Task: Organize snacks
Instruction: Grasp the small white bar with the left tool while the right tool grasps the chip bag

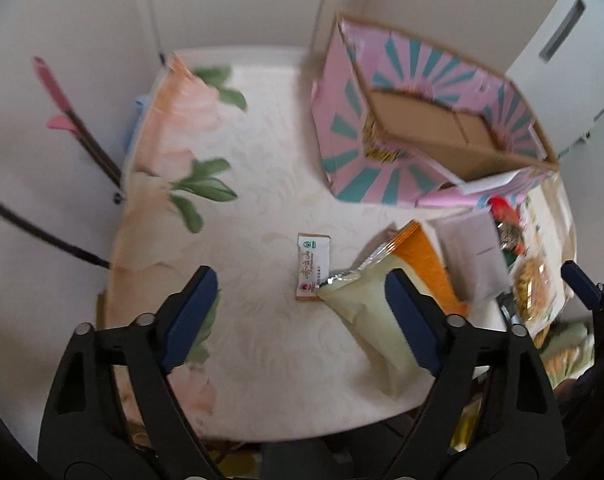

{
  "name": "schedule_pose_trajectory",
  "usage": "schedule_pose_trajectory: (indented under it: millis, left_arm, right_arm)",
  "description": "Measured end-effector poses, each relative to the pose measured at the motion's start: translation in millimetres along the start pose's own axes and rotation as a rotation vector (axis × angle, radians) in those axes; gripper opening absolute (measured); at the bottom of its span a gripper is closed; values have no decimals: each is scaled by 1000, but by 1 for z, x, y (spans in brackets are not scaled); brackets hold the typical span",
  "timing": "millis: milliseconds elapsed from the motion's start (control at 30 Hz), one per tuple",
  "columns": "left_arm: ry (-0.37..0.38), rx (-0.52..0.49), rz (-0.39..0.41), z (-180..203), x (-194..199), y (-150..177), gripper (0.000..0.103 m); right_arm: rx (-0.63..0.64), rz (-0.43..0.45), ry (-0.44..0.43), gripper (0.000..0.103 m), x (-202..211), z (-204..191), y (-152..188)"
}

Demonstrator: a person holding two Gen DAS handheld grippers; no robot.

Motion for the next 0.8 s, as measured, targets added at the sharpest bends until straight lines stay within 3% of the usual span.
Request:
schedule_pose_trajectory:
  millis: [233,400,467,800]
  left_arm:
    - [34,-63,-125,1,-57,0,67]
    - [54,-101,-146,2,-72,-5,62]
    - [49,-113,-148,1,-75,-8,55]
    - [31,-199,-182,5,-78,-8,53]
  right_arm:
    - [26,-85,2,102,-46,-33,12]
    - [33,-118,11,102,-66,-46,16]
    - [35,-123,12,102,-71,-51,15]
    - [90,-150,14,102,-90,-64,18]
Point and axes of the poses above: each gripper's, at about its wrist camera, not at the fingertips, and x roughly against the way its jaws point, z to its right, y to its underside, the point moved 5 cm from there along -x, roughly the way its jaws point, and after that the axes turned 1 degree about y, right-handed, at the moved point
